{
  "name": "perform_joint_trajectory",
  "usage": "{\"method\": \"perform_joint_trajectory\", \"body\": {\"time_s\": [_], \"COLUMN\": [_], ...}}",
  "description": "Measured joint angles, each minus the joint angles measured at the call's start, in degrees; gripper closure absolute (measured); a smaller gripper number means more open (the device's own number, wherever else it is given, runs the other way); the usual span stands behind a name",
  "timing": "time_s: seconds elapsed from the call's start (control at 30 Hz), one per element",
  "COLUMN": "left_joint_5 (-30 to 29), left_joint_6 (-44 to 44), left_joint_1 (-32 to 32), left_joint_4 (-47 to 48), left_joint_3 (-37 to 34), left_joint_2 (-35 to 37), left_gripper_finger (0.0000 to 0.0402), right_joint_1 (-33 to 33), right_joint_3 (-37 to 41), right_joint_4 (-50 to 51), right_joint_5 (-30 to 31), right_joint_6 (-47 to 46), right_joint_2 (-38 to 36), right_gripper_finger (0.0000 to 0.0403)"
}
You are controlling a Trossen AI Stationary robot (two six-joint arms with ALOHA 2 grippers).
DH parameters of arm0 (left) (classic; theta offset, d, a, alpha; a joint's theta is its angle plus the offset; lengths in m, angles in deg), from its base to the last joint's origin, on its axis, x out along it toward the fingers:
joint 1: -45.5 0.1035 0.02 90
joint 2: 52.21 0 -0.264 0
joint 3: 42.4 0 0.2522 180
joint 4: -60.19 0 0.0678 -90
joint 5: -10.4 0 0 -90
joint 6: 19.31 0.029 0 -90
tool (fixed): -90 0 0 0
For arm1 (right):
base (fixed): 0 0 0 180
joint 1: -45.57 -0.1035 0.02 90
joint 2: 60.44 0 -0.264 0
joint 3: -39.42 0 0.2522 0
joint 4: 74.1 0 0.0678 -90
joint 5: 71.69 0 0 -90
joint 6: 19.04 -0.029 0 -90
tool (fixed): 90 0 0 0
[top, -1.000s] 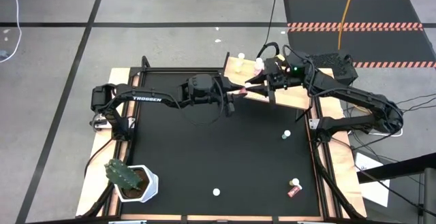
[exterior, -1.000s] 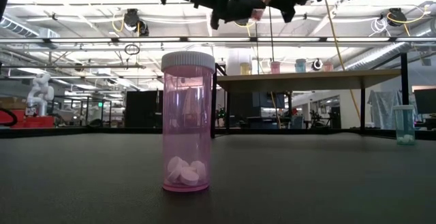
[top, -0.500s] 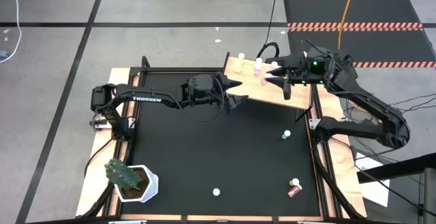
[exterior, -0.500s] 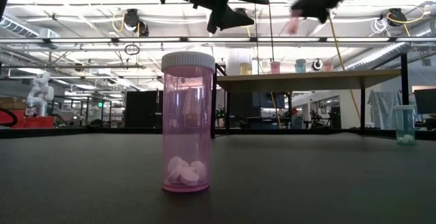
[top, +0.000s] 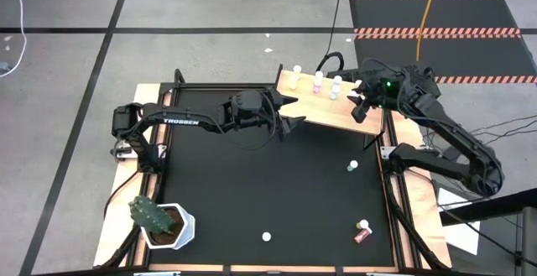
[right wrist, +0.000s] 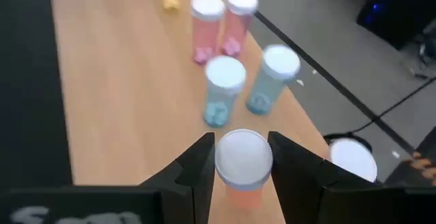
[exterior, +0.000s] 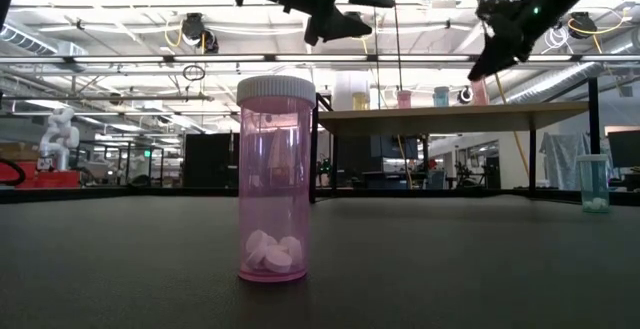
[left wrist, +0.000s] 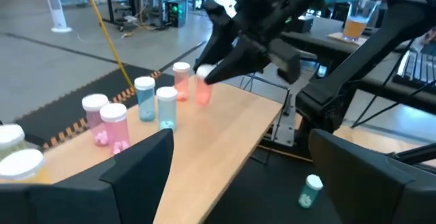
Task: Pick and place medicine bottles onto shelf by color
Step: Put the top orange pill bottle on the shelf aligned with the other orange pill bottle
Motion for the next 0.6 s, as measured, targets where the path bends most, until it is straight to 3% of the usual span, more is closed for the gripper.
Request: {"method": "perform_joint_trajectory", "body": {"time_s": [0.3,0.6], "left_joint_5": [0.05,0.07], "left_joint_6": [0.86,3.11], "left_joint_1": [-0.66,-0.48], "left_joint_4": [1.29,1.63], "left_joint_3": [0.0,0.0], "left_joint_2": [0.0,0.0], "left_gripper_finger": [0.006,0.006], "right_joint_1": [6.36,12.27], "right_joint_3": [2.93,2.93], "right_joint_4": [-2.47,-3.41], "right_joint_5": [-1.69,-9.14], "right_joint_6": [1.24,-0.67], "right_joint_2": [-0.2,-0.2], "right_gripper_finger": [0.0282,0.0282]}}
